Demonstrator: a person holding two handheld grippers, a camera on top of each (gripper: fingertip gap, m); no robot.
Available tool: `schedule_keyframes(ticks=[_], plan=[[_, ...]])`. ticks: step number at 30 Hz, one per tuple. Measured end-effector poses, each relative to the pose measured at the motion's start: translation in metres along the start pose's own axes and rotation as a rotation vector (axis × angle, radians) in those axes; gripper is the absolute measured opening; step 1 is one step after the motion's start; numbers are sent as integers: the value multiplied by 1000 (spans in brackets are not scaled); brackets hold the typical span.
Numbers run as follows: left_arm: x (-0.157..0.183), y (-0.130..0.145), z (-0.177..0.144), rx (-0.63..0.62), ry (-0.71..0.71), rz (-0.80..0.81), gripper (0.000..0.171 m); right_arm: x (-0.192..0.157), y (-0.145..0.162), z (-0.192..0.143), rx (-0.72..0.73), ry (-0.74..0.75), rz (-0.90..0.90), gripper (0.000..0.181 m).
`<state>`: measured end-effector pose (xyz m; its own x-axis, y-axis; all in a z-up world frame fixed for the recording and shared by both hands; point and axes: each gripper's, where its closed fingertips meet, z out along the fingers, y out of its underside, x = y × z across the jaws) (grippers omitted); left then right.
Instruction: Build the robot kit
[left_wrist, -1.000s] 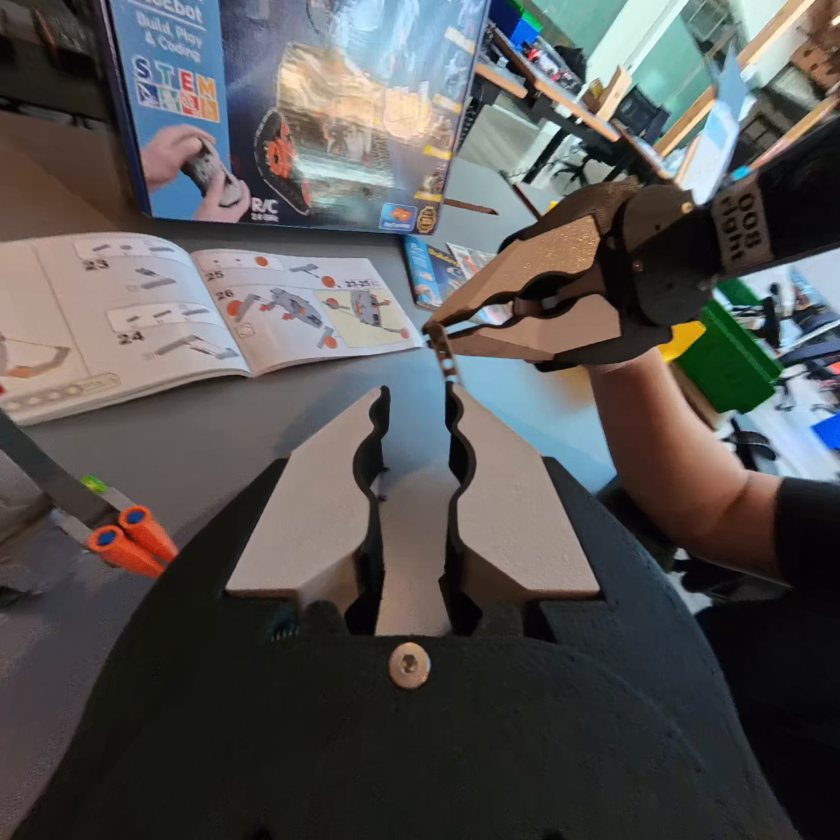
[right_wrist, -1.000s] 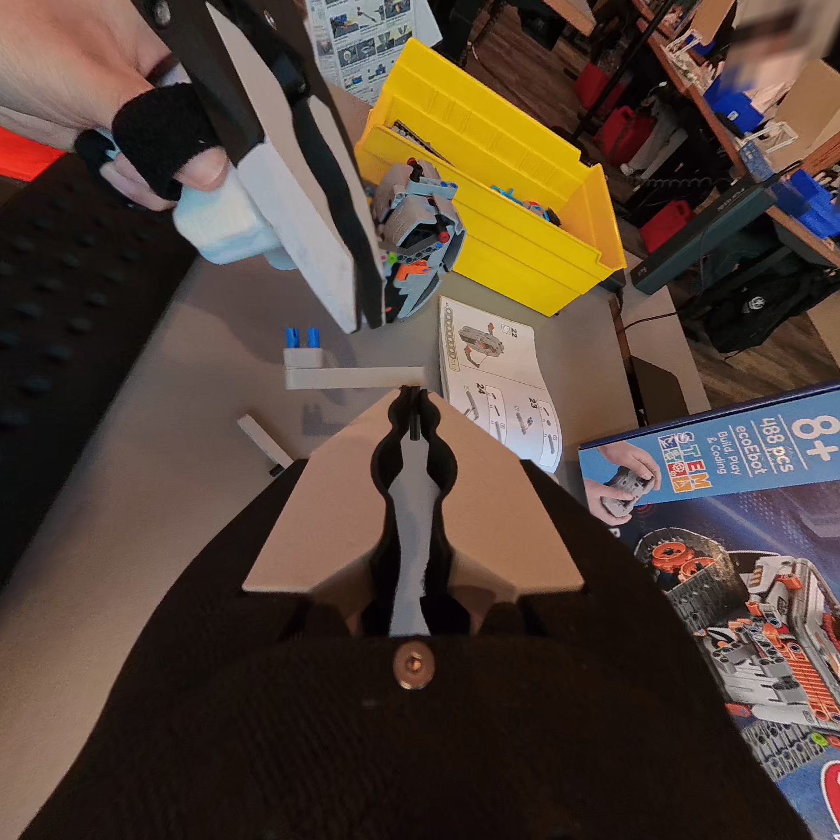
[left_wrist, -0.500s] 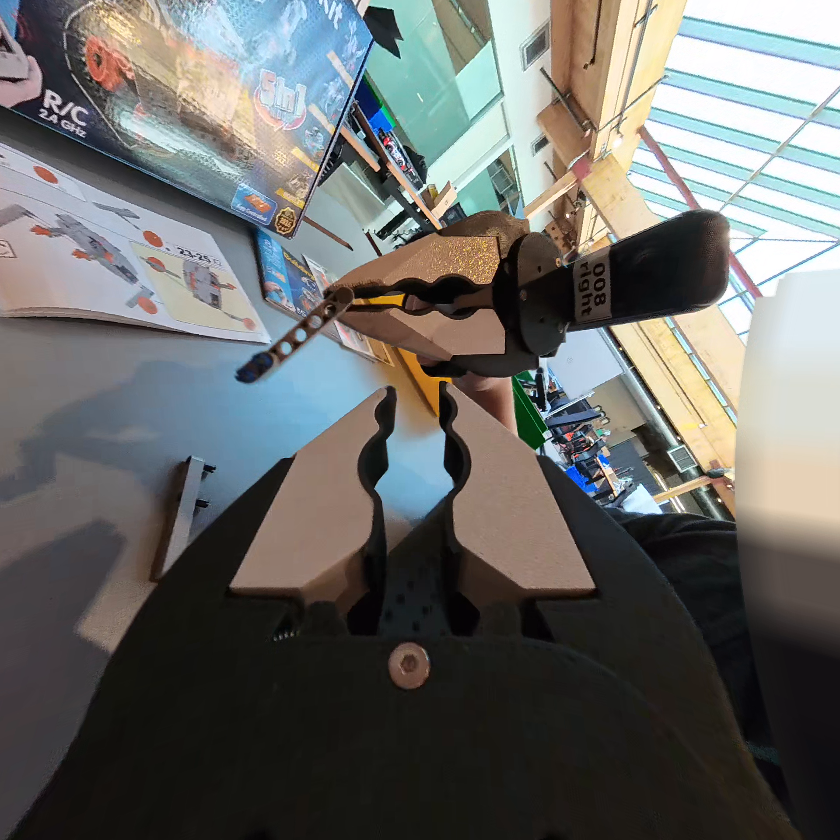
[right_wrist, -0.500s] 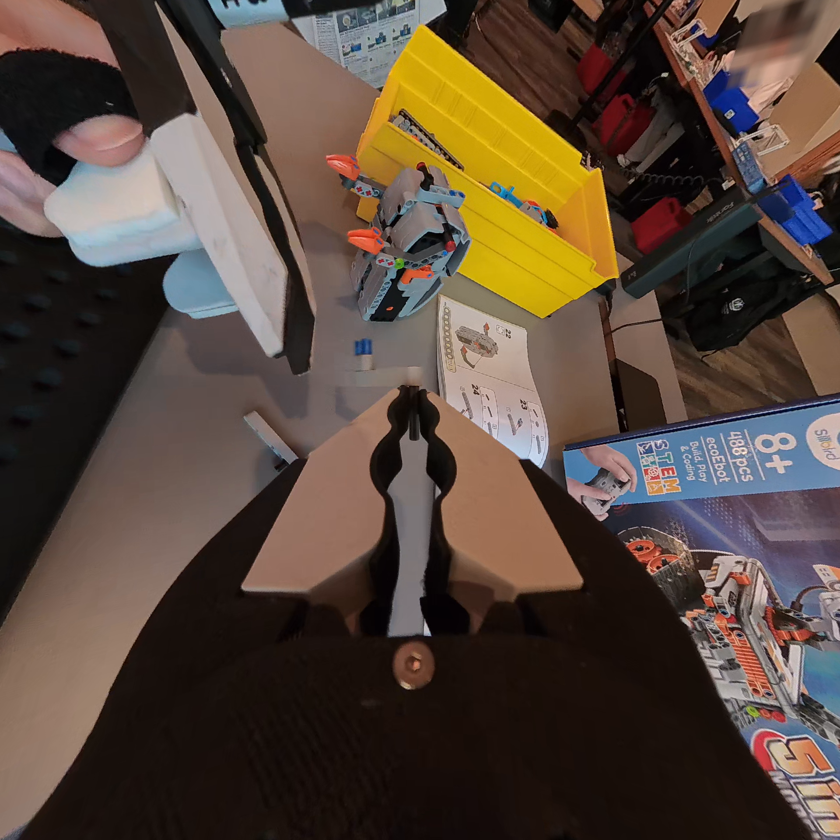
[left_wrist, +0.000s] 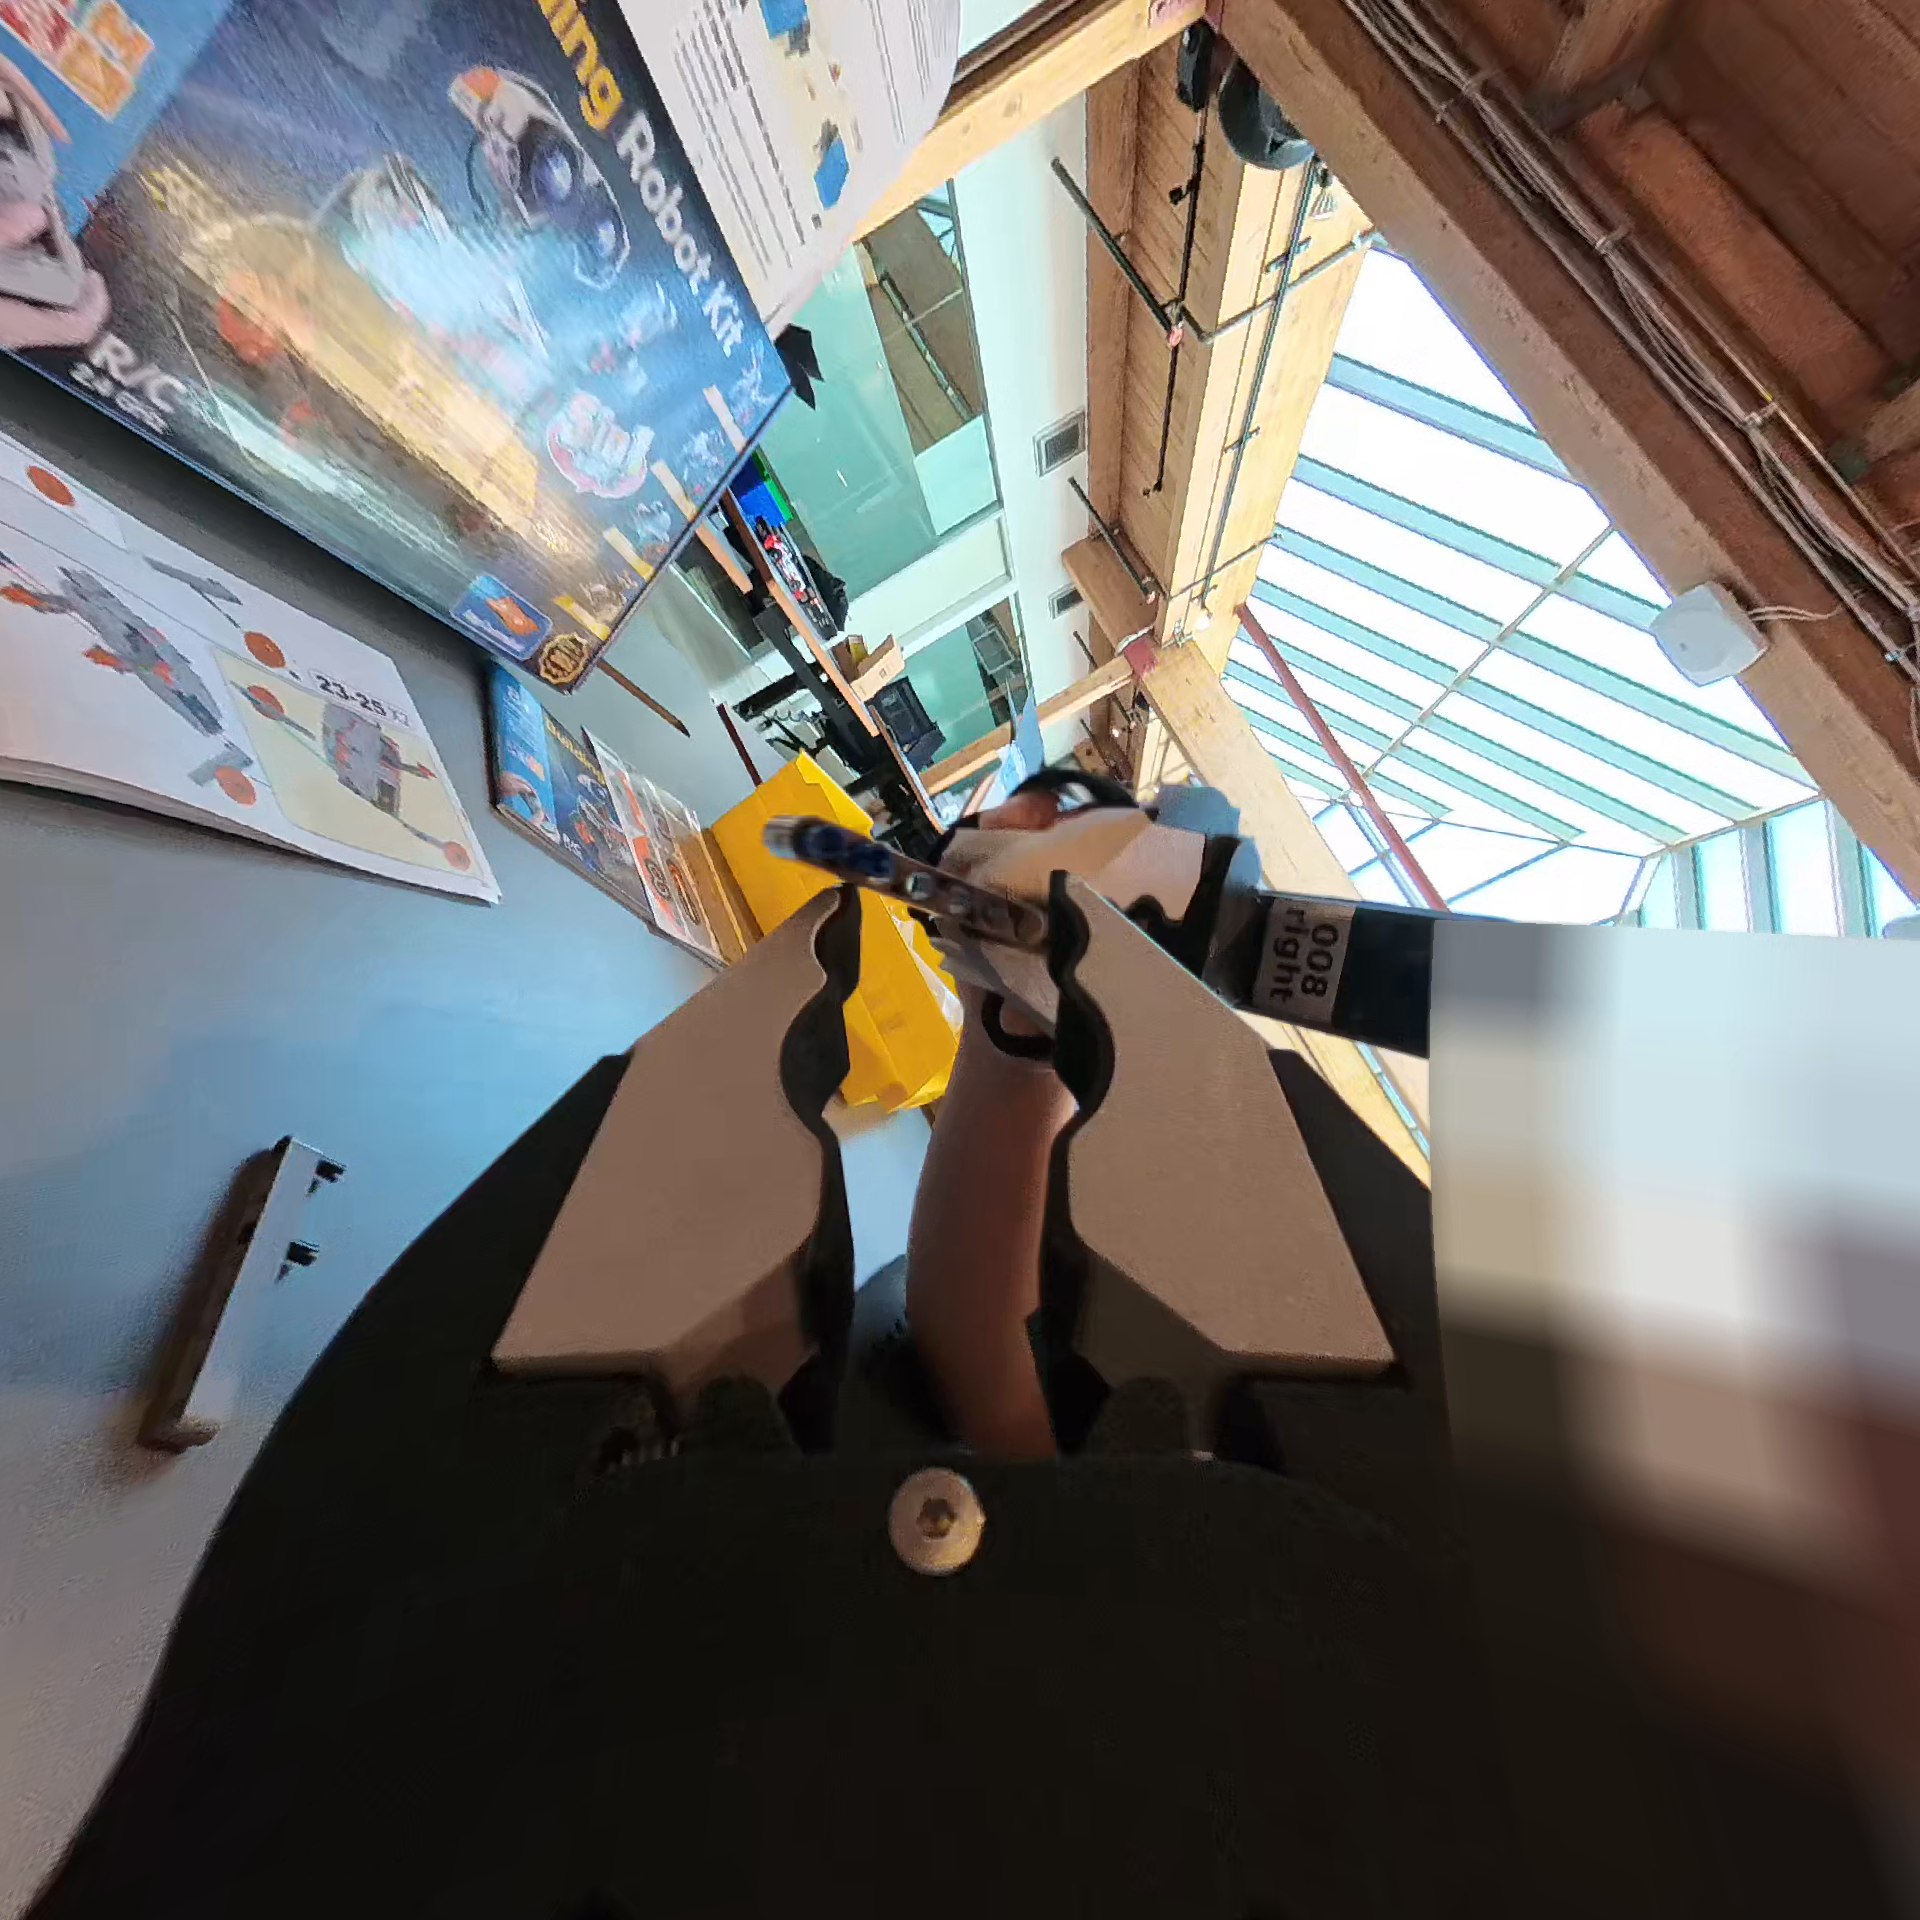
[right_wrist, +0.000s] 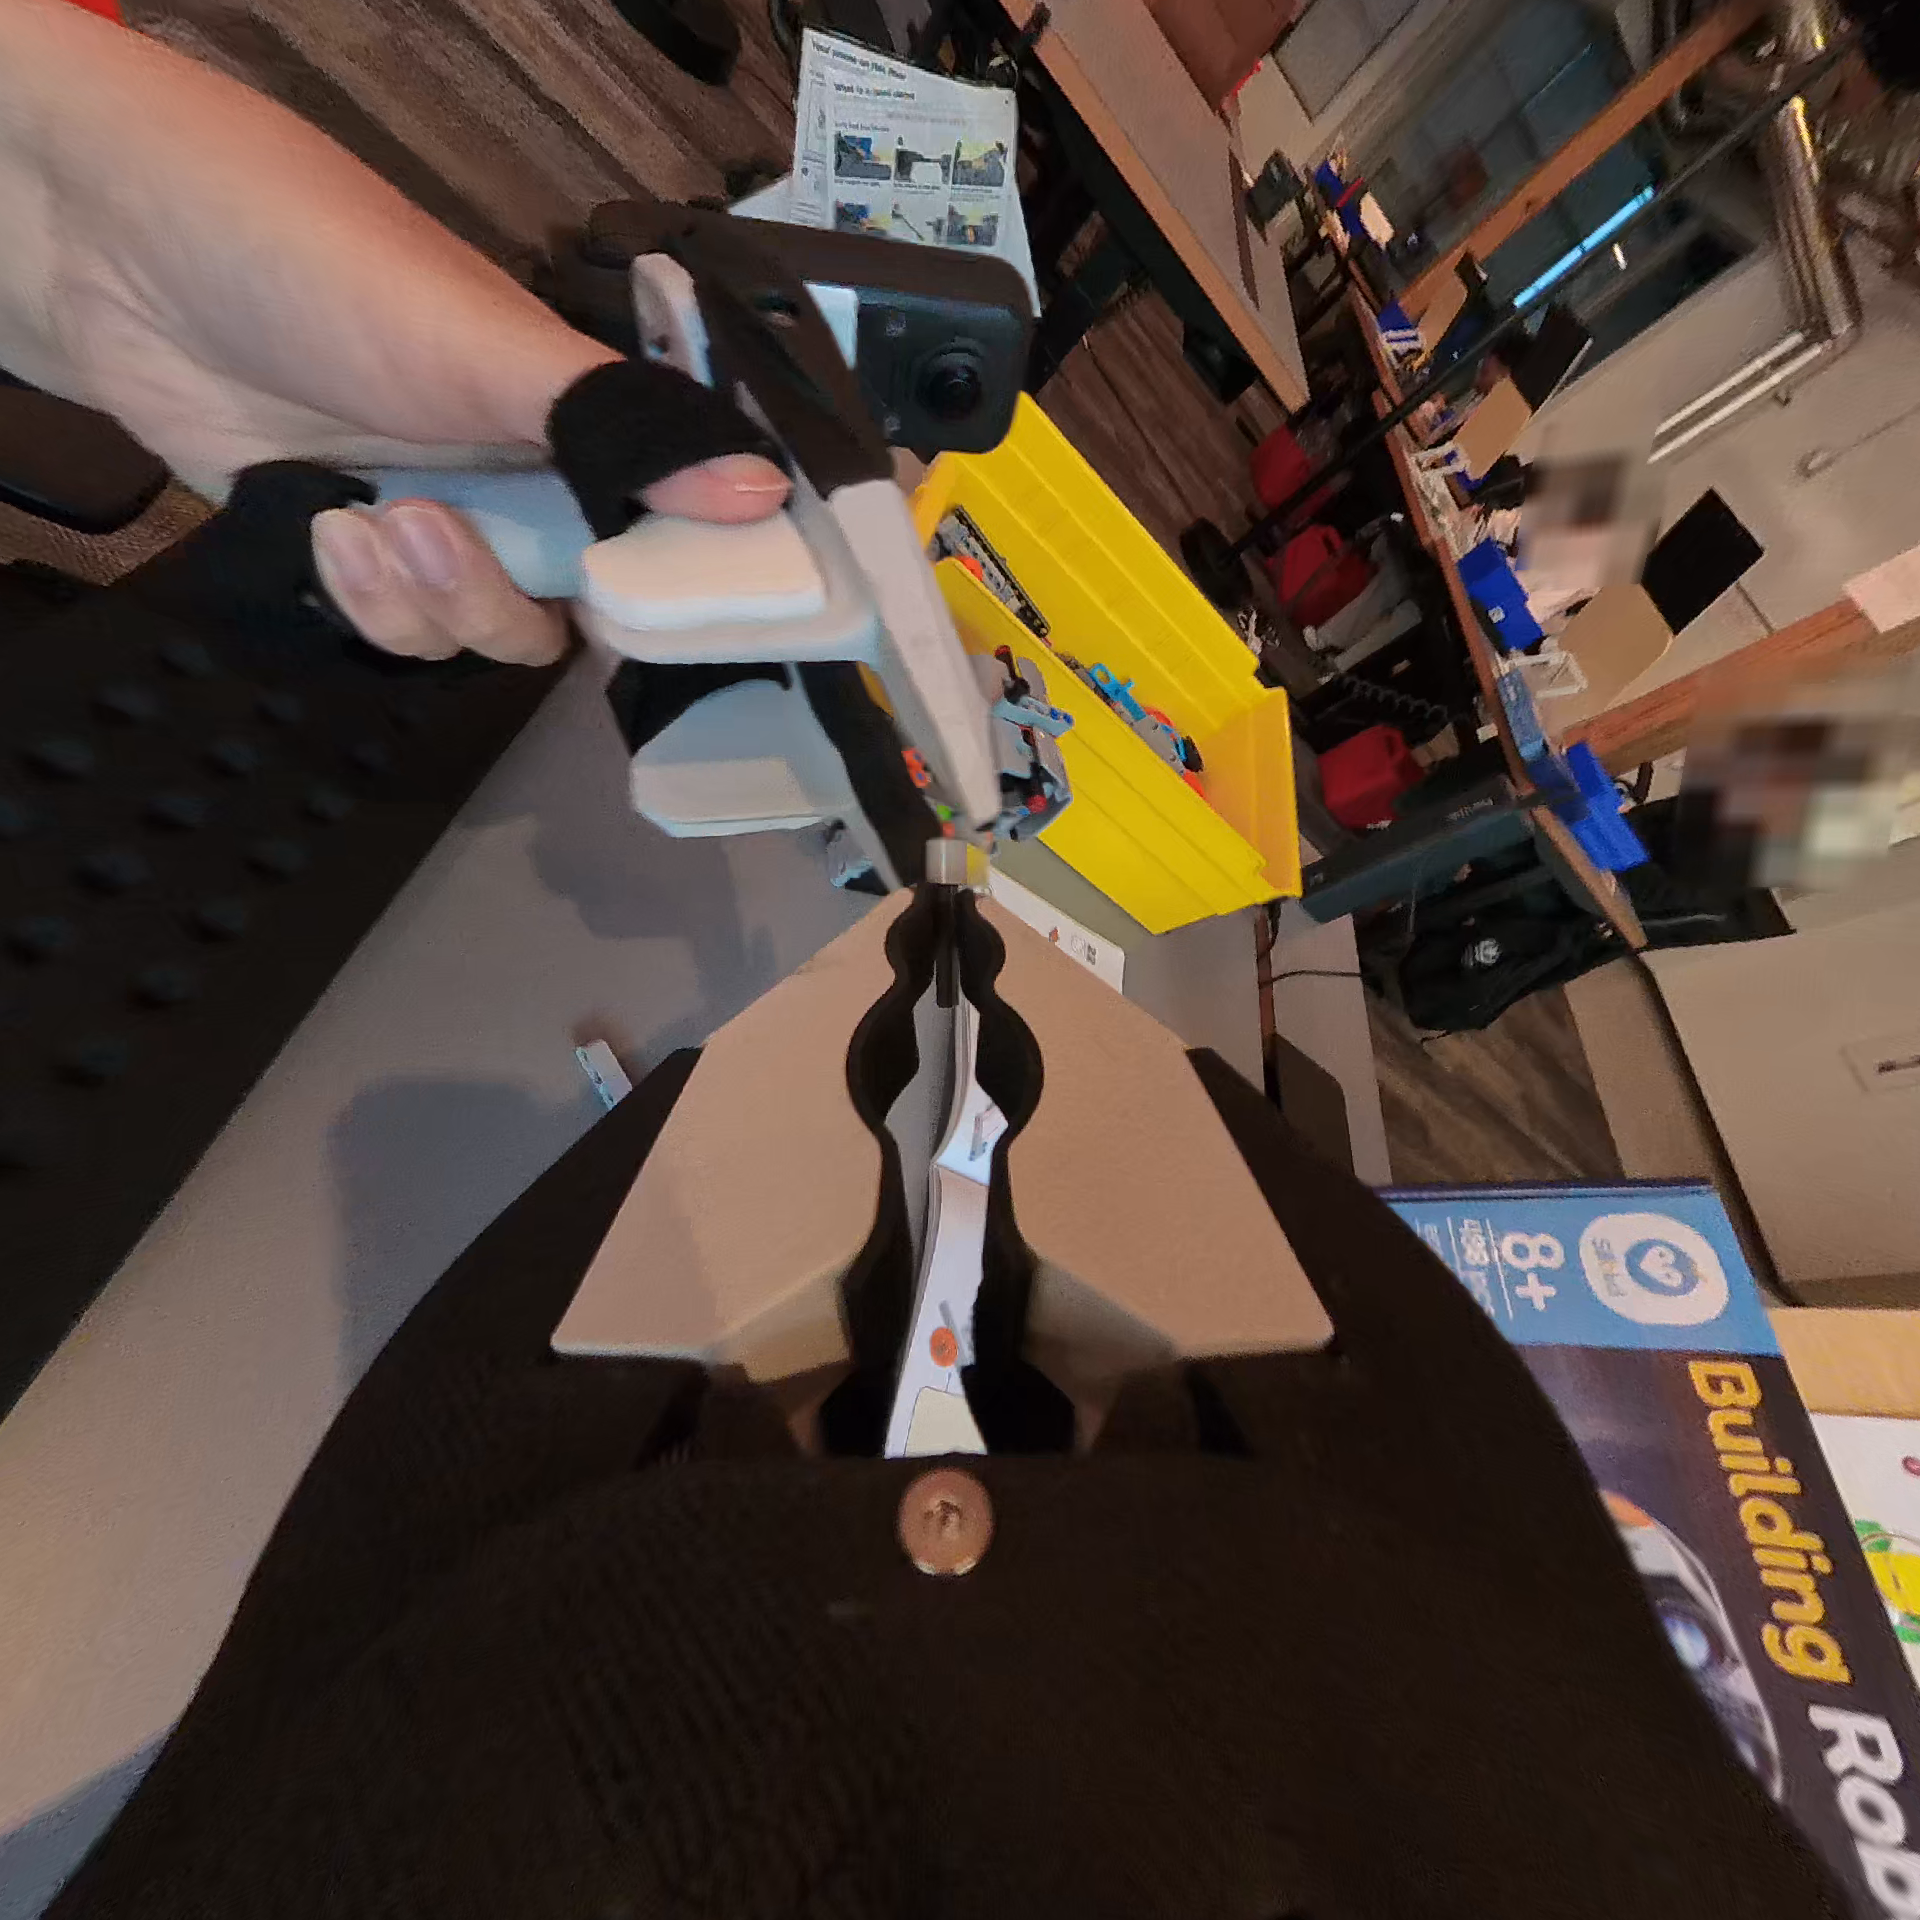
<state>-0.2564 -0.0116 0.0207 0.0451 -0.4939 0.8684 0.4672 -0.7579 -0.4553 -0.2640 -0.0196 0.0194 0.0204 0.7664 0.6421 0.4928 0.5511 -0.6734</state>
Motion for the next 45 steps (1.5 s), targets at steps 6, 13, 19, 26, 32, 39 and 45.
schedule_keyframes(ticks=[6, 13, 19, 26, 32, 39, 45], plan=[[4, -5, -2, -68, -84, 146, 9, -11, -2, 5, 21, -29, -59, 1], [-5, -8, 9, -379, -396, 578, 7, -4, 9, 16, 156, 55, -56, 1], [0, -5, 31, -681, -614, 1187, 6, 15, 13, 5, 319, 306, -148, 1], [14, 3, 37, -763, -673, 1587, 5, 22, 5, -9, 367, 495, -262, 0], [14, 6, 25, -817, -690, 1551, 6, 14, -1, -2, 367, 471, -279, 1], [13, 3, 10, -928, -566, 1141, 6, 5, -8, 8, 381, 340, -199, 3], [12, -11, 1, -904, -509, 967, 6, 9, -9, 5, 453, 190, 17, 19]])
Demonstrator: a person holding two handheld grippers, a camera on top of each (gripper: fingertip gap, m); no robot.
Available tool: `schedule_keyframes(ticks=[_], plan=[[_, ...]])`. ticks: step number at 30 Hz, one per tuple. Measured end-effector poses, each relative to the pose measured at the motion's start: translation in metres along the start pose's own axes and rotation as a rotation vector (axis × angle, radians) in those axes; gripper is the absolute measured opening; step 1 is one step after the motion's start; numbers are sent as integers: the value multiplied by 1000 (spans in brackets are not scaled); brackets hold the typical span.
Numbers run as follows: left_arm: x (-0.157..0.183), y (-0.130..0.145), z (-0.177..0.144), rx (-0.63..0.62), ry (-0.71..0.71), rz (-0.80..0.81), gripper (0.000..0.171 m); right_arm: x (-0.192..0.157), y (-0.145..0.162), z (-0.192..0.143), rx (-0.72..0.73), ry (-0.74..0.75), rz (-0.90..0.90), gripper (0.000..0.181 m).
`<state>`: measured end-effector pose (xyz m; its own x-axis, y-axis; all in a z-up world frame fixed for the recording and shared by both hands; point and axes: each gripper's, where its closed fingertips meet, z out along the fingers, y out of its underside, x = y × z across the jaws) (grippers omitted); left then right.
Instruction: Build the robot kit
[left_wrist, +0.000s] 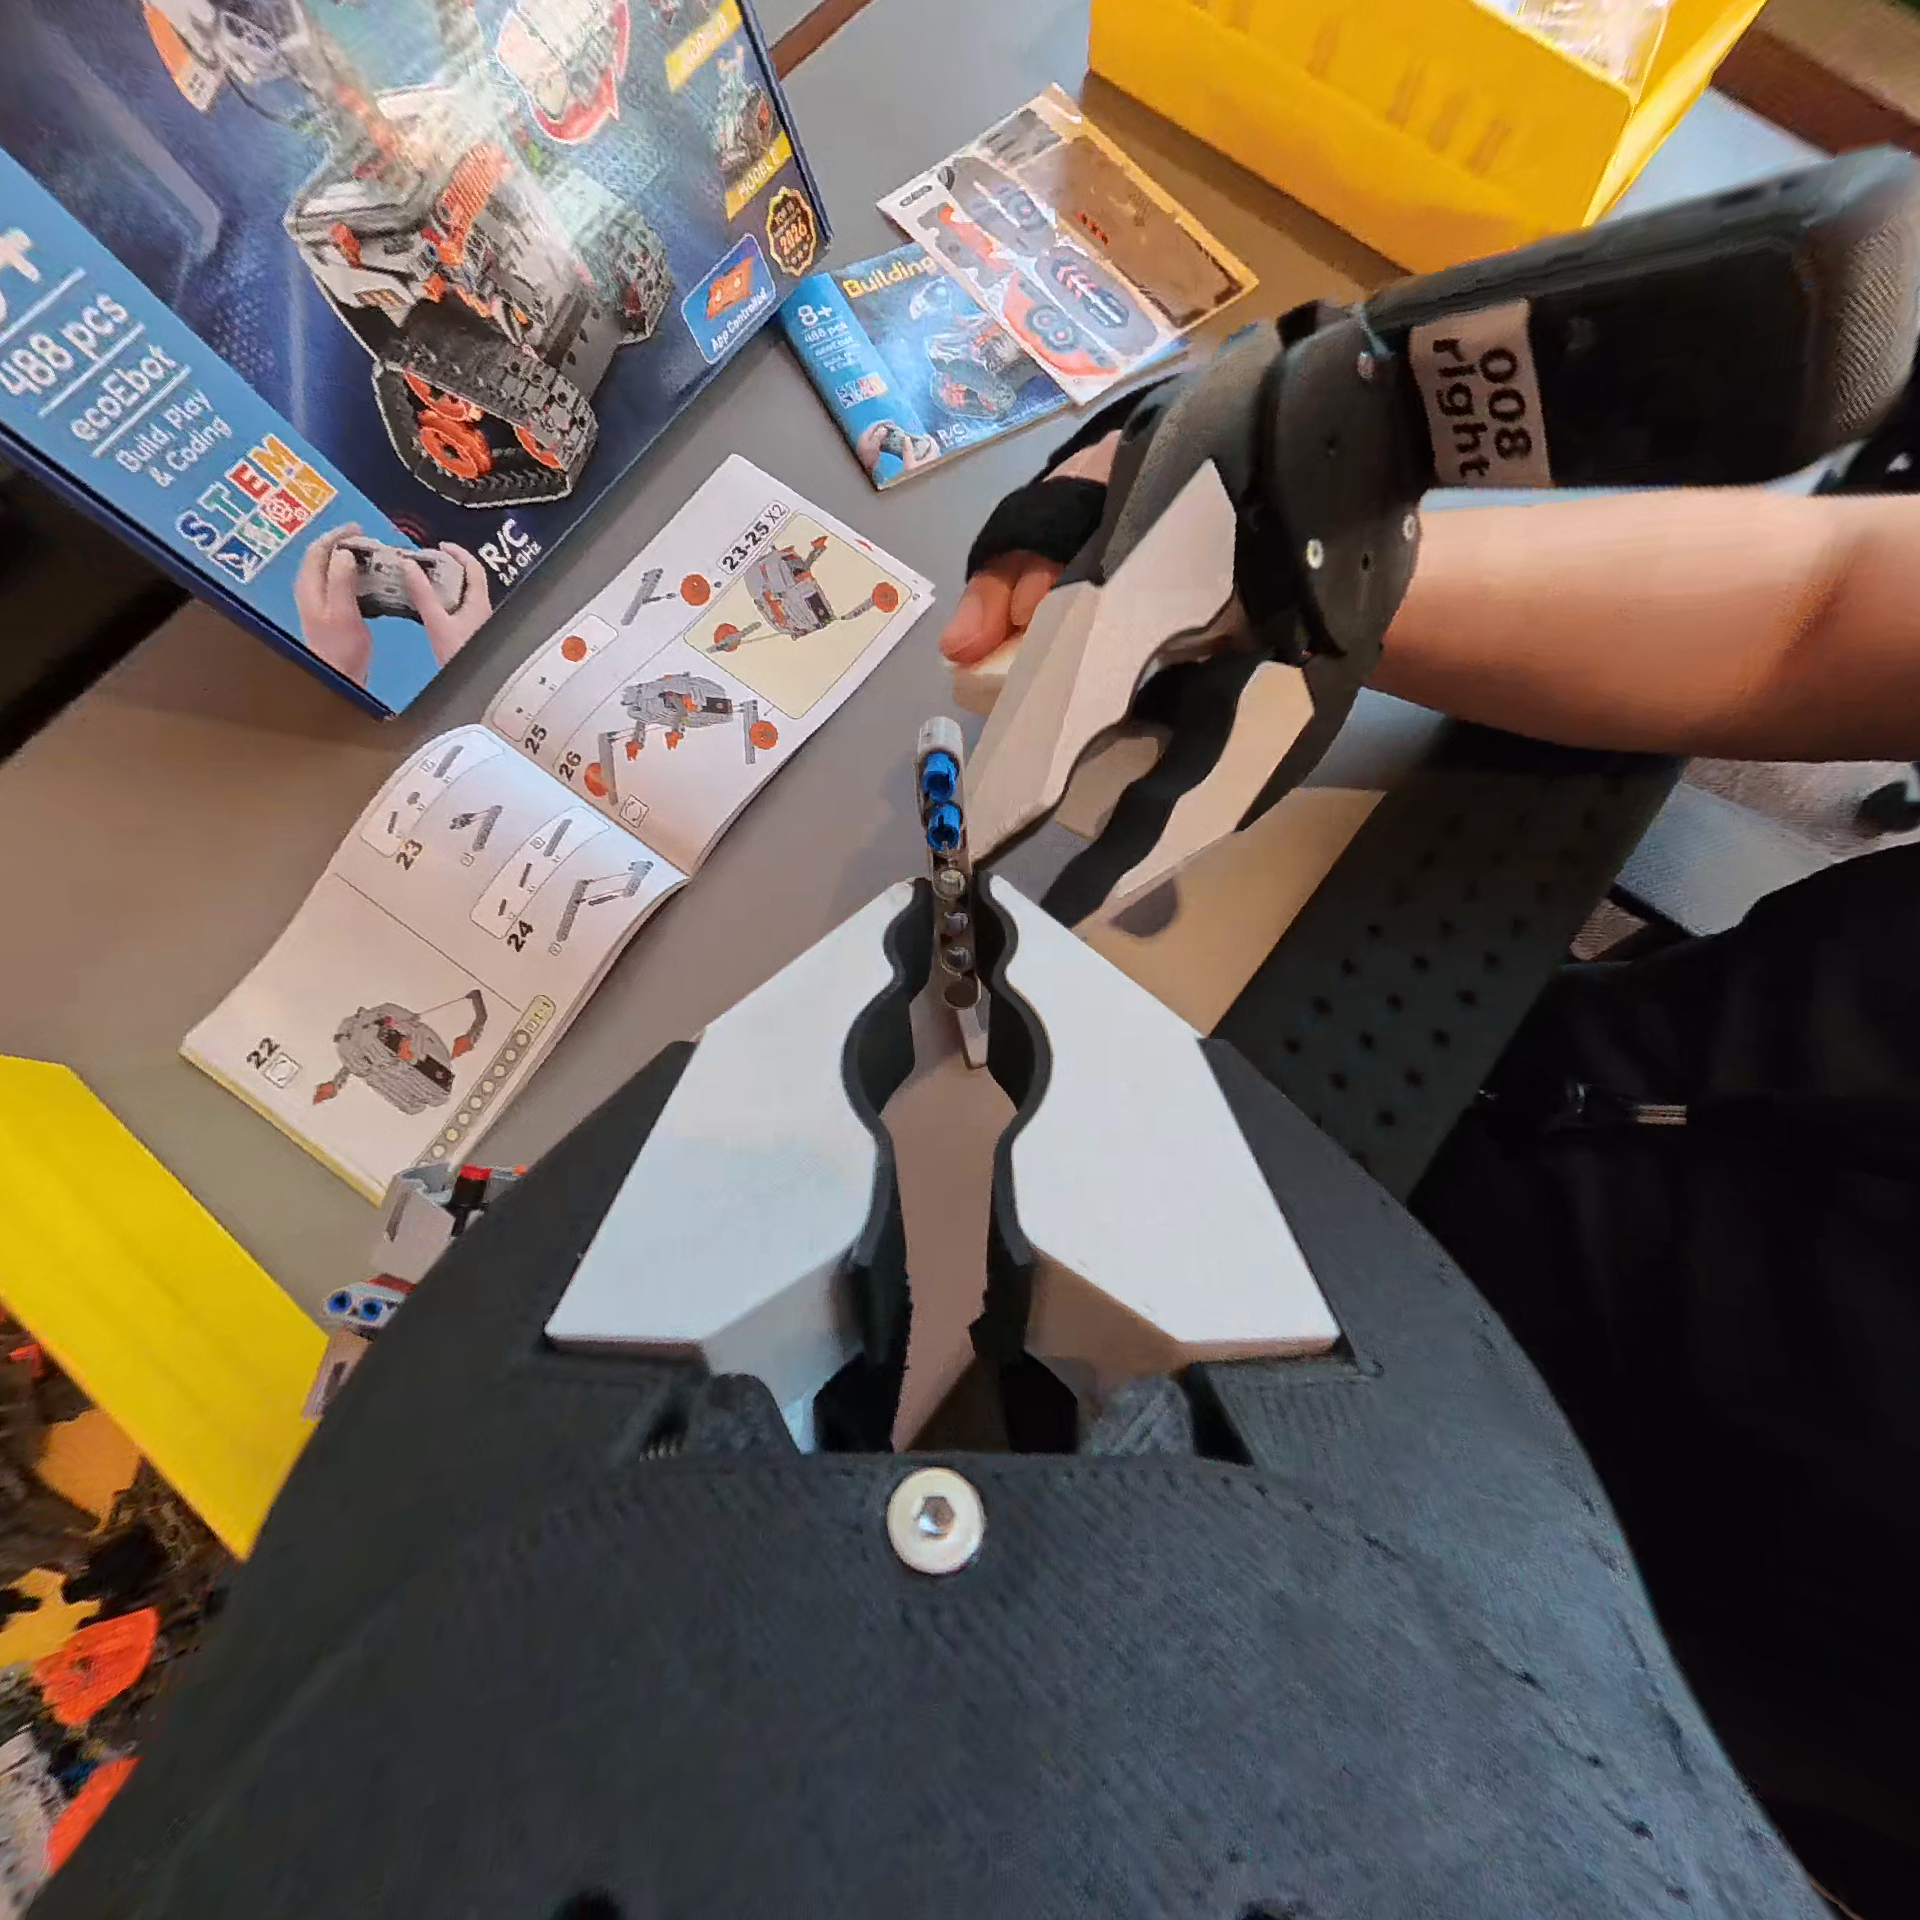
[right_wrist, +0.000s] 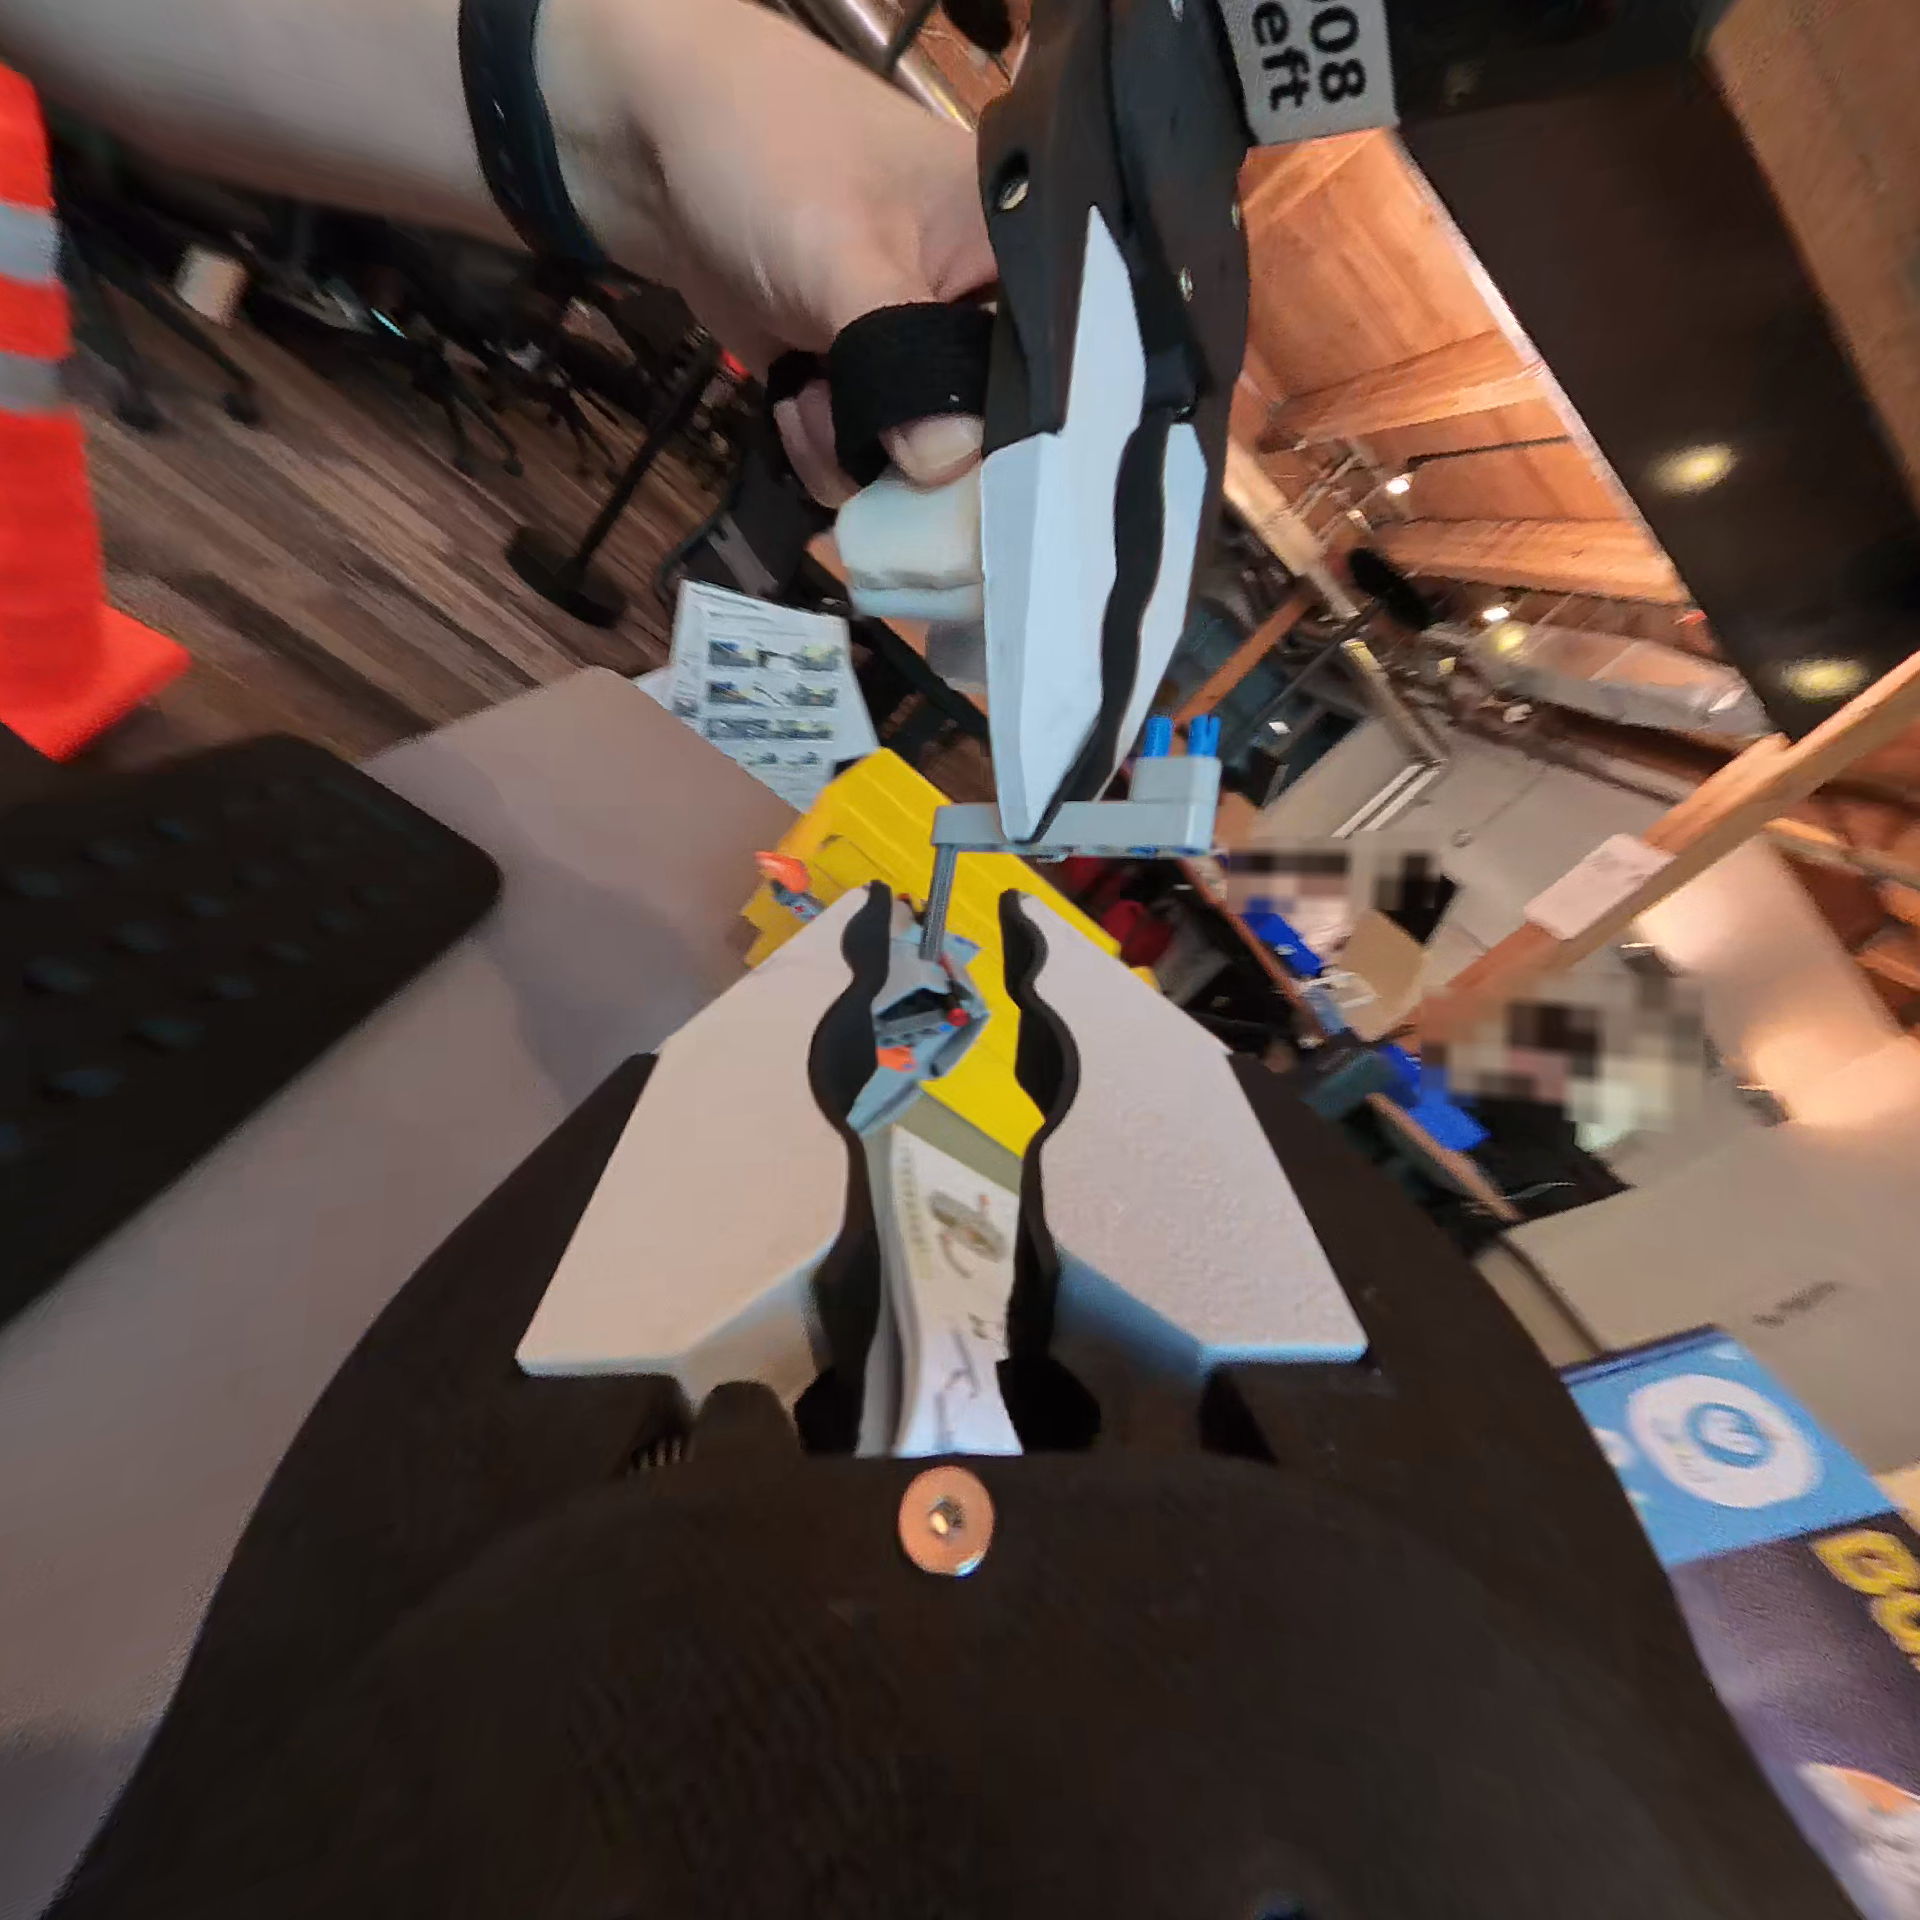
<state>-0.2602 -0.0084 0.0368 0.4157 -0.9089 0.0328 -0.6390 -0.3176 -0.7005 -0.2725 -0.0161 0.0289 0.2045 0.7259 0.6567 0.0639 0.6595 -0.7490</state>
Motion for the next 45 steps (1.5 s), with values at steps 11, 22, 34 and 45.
schedule_keyframes(ticks=[11, 22, 34, 45], plan=[[17, -11, -3, 0, 144, -36, 6, 45, -25, -24, 348, -229, 957, 22], [22, -24, -3, 103, 148, -20, 8, 44, -34, -28, 344, -295, 983, 5], [17, -18, 0, 235, 166, -90, 7, 57, -30, -31, 382, -247, 1058, 4], [20, -35, -8, 390, 215, -129, 5, 64, -39, -29, 474, -182, 1055, 12]])
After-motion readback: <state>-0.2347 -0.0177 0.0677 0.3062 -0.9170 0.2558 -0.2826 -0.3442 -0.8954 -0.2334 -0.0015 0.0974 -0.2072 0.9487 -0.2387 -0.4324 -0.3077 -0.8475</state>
